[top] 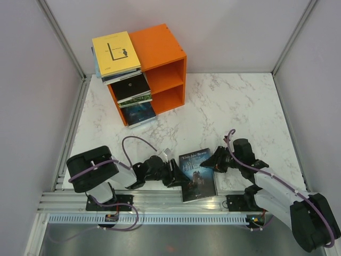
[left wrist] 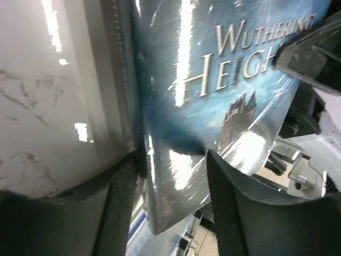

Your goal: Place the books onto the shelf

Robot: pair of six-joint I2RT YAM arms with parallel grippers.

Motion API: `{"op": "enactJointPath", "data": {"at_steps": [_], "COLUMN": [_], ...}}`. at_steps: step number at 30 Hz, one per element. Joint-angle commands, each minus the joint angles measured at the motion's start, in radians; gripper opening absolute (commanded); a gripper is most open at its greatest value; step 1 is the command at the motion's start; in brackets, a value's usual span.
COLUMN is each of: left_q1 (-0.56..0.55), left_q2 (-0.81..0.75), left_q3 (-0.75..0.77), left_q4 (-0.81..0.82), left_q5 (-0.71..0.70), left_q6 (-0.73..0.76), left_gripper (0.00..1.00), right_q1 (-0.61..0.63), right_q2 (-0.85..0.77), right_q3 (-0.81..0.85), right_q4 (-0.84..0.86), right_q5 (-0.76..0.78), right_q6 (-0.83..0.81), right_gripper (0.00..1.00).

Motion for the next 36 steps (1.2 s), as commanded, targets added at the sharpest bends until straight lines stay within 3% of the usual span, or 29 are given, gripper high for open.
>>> {"op": "enactJointPath", "data": {"at_steps": [1,6,10,16,18,22,30,32,36], "left_q1": [0.001,0.006,0.010,0.012,0.012,0.013,0.019,0.029,0.042], "left_q2": [-0.053,-0.300,-0.521,-0.925,-0.986,-1.008,-0.862,-0.838,-0.805], "left_q3": [0.023,-0.035,-0.088,-0.094,-0.074,-0.028,0.067,0.090,0.144], "left_q4": [0.119,0.018,-0.078,-0.387,-0.477,-0.539,-0.497,-0.503,-0.526], "left_q5": [-0.050,-0.124,-0.199,-0.363,-0.407,-0.415,-0.403,-0.397,-0.400], "left_q6": [-0.051,-0.066,-0.097,-0.100,-0.092,-0.060,-0.039,-0.031,-0.032], "left_gripper": [0.59,0.65,0.66,0.75,0.77,0.78,0.72,0.67,0.40], "right_q1": [0.006,0.006,0.006,0.007,0.009,0.016,0.104,0.113,0.116], "right_q2": [-0.028,-0.068,-0.085,-0.037,-0.014,0.018,0.105,0.109,0.109], "right_q3": [0.012,0.139,0.191,0.251,0.262,0.276,0.293,0.294,0.290], "right_q4": [-0.132,-0.098,0.084,0.271,0.313,0.391,0.532,0.528,0.499], "right_q5": [0.023,-0.030,-0.084,-0.126,-0.132,-0.127,-0.120,-0.114,-0.123], "right_q6": [0.028,0.147,0.340,0.511,0.551,0.585,0.635,0.623,0.585], "right_gripper": [0.00,0.00,0.00,0.00,0.00,0.00,0.00,0.00,0.00]}}
